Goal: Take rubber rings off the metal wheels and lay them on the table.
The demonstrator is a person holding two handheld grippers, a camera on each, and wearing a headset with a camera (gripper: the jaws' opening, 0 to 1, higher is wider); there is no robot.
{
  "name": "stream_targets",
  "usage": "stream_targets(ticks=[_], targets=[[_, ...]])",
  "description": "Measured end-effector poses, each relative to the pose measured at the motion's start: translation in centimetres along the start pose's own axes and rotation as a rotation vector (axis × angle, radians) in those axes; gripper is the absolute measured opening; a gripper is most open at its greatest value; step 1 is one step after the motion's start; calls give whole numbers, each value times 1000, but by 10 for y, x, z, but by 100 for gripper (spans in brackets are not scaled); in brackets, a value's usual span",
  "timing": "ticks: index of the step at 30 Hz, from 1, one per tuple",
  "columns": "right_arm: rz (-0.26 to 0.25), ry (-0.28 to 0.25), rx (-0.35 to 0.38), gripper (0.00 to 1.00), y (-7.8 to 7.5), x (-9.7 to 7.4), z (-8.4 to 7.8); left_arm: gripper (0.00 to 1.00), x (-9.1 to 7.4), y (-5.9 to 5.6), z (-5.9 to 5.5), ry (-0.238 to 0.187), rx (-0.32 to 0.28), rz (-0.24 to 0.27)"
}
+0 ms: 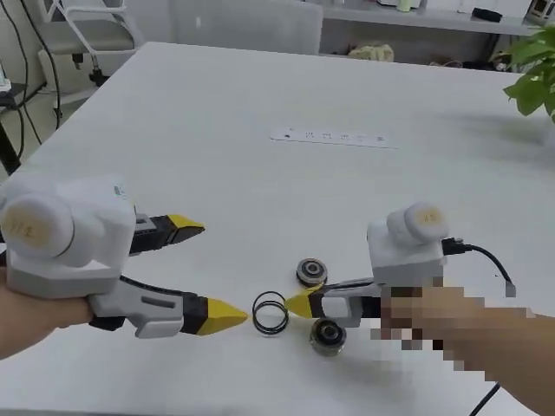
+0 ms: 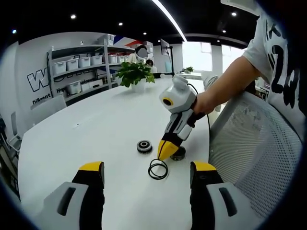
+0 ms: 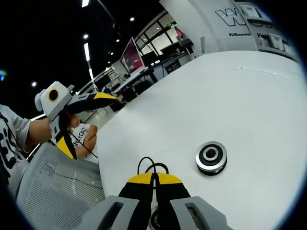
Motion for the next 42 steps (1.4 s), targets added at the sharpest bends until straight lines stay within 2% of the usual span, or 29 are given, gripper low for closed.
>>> stream_targets(ticks=[27,42], targets=[[-22,34,4,0,-8,6,-8,69,1,1,-4,19,0,-7],[-39,30,13,0,-13,6,-7,69,3,2,-3,25,-3,-14]])
Point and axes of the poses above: the centre of the closed fingertips' face, and the gripper's own axes: x roughly forward along the fingers, y roughly to its left, z roughly out of its top, the point moved 2 cm from there along -x, roughly backward along the fingers, and after that the axes turned 8 degrees about -y, right-handed, at the moved point
